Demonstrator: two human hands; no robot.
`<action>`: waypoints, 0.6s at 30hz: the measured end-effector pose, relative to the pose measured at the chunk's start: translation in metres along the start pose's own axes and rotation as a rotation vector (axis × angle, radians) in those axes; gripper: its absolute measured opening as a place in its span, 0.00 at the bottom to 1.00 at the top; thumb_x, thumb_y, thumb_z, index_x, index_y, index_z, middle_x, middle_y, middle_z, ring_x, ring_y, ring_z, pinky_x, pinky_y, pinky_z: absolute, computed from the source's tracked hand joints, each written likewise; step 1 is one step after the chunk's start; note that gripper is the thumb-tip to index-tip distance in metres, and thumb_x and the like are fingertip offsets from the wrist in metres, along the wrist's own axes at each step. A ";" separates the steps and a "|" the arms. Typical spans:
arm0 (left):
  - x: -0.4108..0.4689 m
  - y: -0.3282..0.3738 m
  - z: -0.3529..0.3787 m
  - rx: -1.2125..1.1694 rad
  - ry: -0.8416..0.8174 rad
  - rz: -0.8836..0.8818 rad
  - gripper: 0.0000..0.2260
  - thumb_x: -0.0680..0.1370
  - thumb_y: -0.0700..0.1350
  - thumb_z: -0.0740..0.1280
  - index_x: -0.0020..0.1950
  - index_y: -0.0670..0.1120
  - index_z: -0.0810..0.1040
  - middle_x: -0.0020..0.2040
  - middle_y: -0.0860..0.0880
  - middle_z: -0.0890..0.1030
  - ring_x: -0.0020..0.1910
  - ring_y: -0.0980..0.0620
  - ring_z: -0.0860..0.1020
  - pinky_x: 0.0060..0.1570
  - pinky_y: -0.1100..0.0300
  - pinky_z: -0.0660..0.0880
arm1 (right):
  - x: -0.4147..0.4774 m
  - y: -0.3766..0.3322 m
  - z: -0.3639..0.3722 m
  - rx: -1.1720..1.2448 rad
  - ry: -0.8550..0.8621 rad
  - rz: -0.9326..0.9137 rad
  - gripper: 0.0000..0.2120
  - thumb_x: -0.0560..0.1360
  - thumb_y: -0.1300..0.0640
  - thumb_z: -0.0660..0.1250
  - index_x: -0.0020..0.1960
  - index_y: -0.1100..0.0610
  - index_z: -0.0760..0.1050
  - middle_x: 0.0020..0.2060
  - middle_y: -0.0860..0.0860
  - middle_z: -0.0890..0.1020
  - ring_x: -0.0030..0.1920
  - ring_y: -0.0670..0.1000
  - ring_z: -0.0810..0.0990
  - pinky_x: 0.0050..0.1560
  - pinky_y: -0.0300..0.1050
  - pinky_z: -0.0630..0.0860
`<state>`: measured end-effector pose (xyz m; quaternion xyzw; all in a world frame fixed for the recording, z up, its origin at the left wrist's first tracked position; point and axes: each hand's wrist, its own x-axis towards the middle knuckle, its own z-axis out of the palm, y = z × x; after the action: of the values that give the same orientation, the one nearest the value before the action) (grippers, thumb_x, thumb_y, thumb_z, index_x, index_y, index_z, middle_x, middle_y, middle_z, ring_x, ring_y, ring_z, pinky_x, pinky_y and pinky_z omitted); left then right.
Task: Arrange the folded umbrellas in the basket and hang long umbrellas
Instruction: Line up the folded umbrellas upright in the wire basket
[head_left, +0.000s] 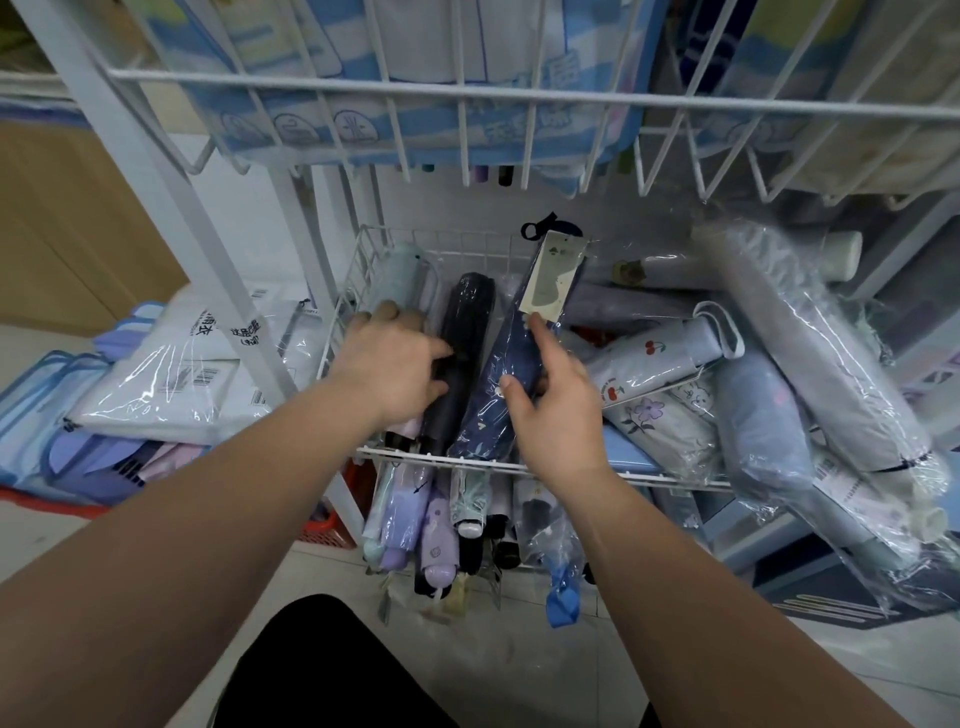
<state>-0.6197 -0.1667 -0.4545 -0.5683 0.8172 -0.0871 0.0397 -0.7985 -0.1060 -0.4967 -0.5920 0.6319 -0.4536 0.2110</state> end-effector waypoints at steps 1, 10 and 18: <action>-0.003 -0.010 -0.001 0.034 -0.010 -0.009 0.25 0.74 0.65 0.67 0.71 0.63 0.73 0.70 0.48 0.71 0.72 0.41 0.65 0.70 0.42 0.64 | 0.000 0.000 0.000 0.003 -0.003 0.000 0.33 0.78 0.57 0.69 0.78 0.43 0.61 0.62 0.53 0.76 0.55 0.56 0.78 0.64 0.51 0.74; -0.016 -0.035 0.007 -0.384 -0.002 -0.218 0.31 0.77 0.40 0.65 0.80 0.50 0.62 0.80 0.44 0.59 0.74 0.37 0.66 0.69 0.44 0.70 | 0.006 -0.016 0.003 -0.093 -0.049 0.048 0.32 0.79 0.56 0.67 0.79 0.44 0.59 0.62 0.56 0.75 0.58 0.55 0.77 0.58 0.40 0.69; -0.014 -0.046 0.014 -0.580 0.059 -0.238 0.32 0.76 0.37 0.68 0.79 0.49 0.66 0.80 0.44 0.62 0.78 0.43 0.64 0.73 0.52 0.64 | 0.060 -0.046 0.021 -0.125 -0.300 -0.042 0.37 0.75 0.59 0.72 0.79 0.48 0.60 0.73 0.50 0.71 0.68 0.51 0.74 0.60 0.33 0.68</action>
<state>-0.5696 -0.1707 -0.4601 -0.6447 0.7366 0.1292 -0.1584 -0.7691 -0.1642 -0.4531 -0.6781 0.6077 -0.3242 0.2564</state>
